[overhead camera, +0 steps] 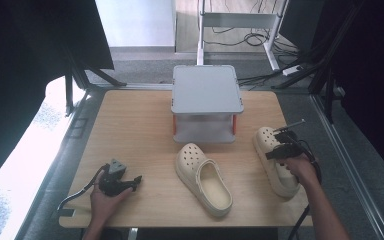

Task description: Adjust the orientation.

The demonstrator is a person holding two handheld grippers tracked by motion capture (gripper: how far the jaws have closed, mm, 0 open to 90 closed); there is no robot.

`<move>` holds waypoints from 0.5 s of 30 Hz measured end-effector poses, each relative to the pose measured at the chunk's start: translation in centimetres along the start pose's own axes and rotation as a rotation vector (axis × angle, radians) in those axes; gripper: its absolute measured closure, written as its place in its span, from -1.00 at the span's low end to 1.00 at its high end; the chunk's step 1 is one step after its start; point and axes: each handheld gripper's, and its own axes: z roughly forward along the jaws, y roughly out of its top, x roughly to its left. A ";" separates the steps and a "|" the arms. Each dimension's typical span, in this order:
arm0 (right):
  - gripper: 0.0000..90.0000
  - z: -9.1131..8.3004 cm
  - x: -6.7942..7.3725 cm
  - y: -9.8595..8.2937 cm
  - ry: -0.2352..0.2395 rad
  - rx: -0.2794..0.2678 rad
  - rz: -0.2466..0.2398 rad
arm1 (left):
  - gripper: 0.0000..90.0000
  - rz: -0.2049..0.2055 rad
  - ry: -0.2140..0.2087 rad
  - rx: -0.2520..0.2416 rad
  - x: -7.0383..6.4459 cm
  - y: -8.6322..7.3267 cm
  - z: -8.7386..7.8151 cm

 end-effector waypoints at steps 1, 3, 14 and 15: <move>0.74 0.0 0.0 -0.1 -0.019 -0.012 -0.001 | -0.41 0.000 0.000 0.000 0.0 0.0 0.0; 0.74 -0.7 -0.2 -0.3 -0.009 -0.046 0.002 | -0.41 0.000 0.000 0.000 0.0 0.0 0.0; 0.74 -4.1 3.4 -1.7 0.012 -0.127 -0.129 | -0.41 0.000 0.002 -0.001 0.0 0.0 0.0; 0.74 -4.1 3.4 -1.7 0.012 -0.127 -0.129 | -0.41 -0.001 0.002 -0.001 0.0 0.0 0.0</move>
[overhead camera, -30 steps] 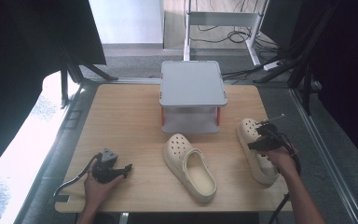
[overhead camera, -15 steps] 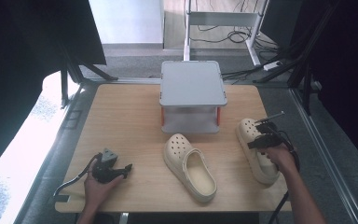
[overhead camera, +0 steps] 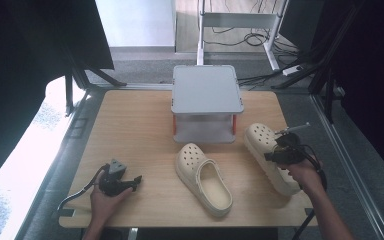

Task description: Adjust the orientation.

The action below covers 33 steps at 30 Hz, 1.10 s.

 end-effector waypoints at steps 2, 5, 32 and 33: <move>0.74 0.2 0.8 0.0 0.012 0.006 -0.030 | -0.41 0.000 0.000 0.000 0.0 0.0 0.0; 0.74 0.8 2.6 0.5 0.048 0.020 -0.073 | -0.41 0.000 0.000 0.000 0.0 0.0 0.0; 0.74 5.3 10.3 3.5 0.130 0.065 -0.237 | -0.41 0.006 -0.003 0.001 0.1 0.0 0.0; 0.74 5.6 10.6 3.6 0.129 0.066 -0.236 | -0.41 0.006 -0.003 0.000 0.1 0.0 0.0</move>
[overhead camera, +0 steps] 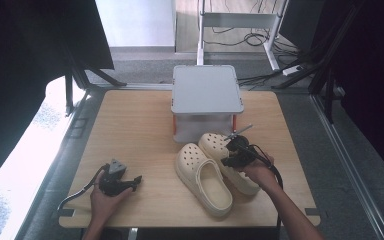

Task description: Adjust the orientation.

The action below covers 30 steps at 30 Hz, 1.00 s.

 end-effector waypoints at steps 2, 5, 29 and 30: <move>0.74 0.5 0.2 0.1 -0.004 0.008 -0.006 | -0.41 0.000 0.000 0.000 0.0 0.0 0.0; 0.73 1.2 0.6 0.1 -0.002 0.019 -0.006 | -0.41 0.000 0.000 0.000 0.0 0.0 0.0; 0.27 -1.4 0.1 -2.1 0.005 -0.039 0.002 | -0.41 -0.004 0.000 -0.001 0.0 0.0 0.0; 0.25 -1.4 0.1 -2.1 0.011 -0.041 0.004 | -0.41 -0.003 0.000 -0.001 0.0 0.0 0.0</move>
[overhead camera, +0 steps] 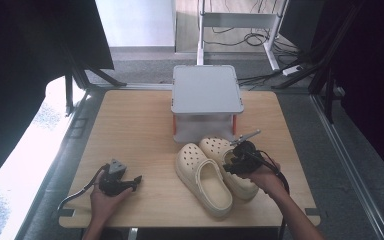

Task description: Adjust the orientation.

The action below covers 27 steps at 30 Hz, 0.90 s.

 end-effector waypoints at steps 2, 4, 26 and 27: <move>0.19 0.2 0.1 -0.1 0.005 -0.002 0.000 | -0.41 0.000 0.000 0.000 0.0 0.0 0.0; 0.17 0.2 0.2 -0.1 0.005 -0.002 -0.001 | -0.41 0.000 0.000 0.000 0.0 0.0 0.0; -0.22 1.6 2.1 1.5 -0.016 0.041 -0.001 | -0.41 0.003 -0.001 0.001 0.0 0.0 0.0; -0.22 1.7 2.1 1.6 -0.016 0.047 -0.004 | -0.41 0.003 -0.001 0.001 0.0 0.0 0.0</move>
